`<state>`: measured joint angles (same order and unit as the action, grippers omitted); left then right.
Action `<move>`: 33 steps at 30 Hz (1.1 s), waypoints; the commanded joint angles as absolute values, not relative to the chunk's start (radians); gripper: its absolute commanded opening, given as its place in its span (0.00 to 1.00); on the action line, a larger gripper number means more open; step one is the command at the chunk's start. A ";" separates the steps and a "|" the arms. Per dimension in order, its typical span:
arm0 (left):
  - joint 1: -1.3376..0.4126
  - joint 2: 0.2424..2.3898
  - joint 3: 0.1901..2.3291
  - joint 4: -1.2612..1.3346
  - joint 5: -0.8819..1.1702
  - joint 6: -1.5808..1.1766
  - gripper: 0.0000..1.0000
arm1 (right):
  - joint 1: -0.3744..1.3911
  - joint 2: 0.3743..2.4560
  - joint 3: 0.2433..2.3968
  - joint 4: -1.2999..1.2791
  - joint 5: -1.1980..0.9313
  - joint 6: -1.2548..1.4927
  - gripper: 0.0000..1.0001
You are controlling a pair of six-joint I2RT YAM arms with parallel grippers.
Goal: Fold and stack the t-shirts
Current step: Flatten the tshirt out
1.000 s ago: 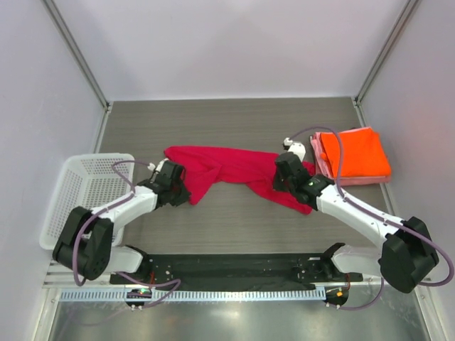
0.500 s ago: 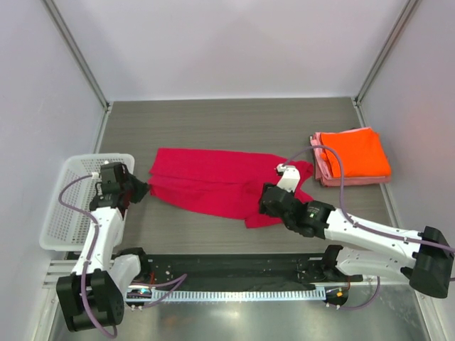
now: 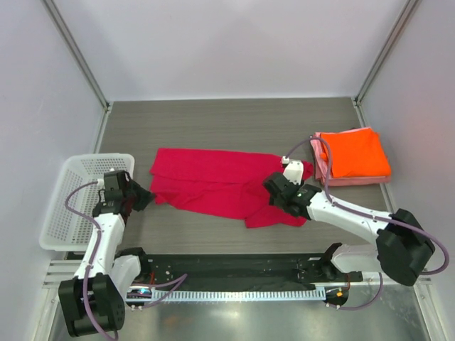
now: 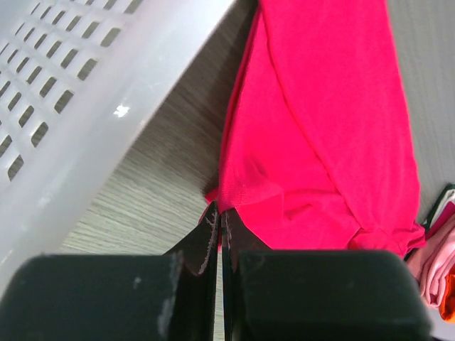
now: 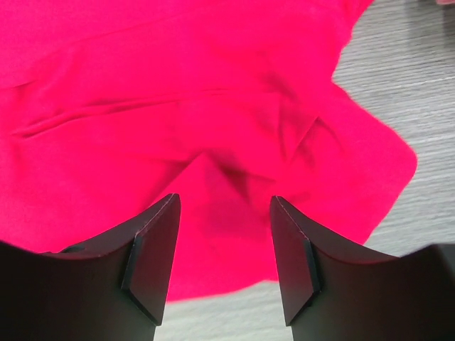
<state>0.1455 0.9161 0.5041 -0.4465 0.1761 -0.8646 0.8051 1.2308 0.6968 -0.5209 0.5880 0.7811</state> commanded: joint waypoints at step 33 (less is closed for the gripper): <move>0.150 0.891 0.522 -0.433 0.167 -0.845 0.00 | 0.710 0.891 0.477 -0.476 0.320 0.812 0.61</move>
<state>0.1455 0.8993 0.5041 -0.4465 0.1616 -0.8589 0.7128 0.8600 0.4179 -0.4744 0.2436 0.8188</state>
